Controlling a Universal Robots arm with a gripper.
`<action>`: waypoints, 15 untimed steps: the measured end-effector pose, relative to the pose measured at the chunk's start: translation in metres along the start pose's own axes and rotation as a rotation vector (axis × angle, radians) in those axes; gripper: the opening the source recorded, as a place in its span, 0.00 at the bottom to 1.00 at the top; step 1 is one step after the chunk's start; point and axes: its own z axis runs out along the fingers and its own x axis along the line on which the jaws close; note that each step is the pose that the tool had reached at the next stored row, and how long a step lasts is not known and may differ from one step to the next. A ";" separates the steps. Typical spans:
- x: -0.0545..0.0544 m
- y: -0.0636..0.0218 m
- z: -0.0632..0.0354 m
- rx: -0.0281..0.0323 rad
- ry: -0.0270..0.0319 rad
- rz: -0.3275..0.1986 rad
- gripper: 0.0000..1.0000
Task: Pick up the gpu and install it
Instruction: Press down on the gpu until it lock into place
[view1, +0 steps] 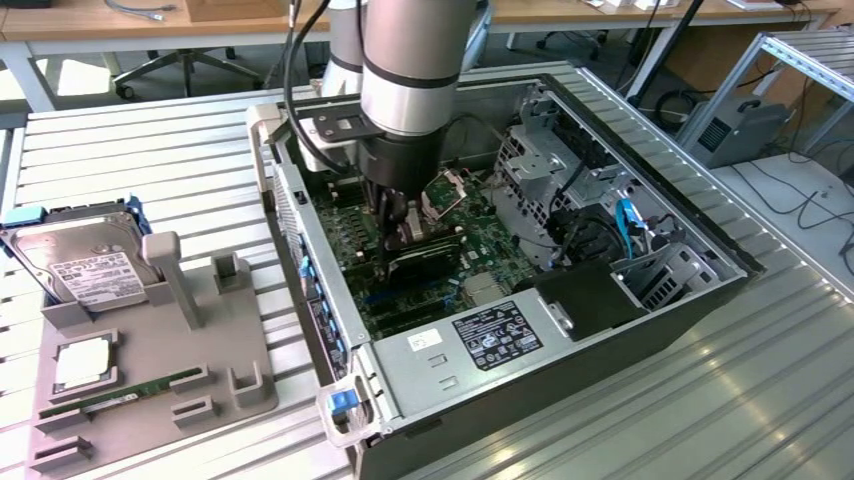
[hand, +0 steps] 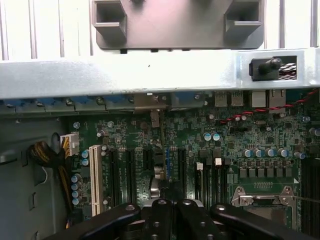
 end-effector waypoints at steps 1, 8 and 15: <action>-0.001 0.0000 0.0000 -0.0001 0.0000 0.000 0.11; -0.010 -0.0003 -0.0005 -0.0001 0.0001 0.000 0.11; -0.011 -0.0006 -0.0012 0.0000 0.0000 0.000 0.11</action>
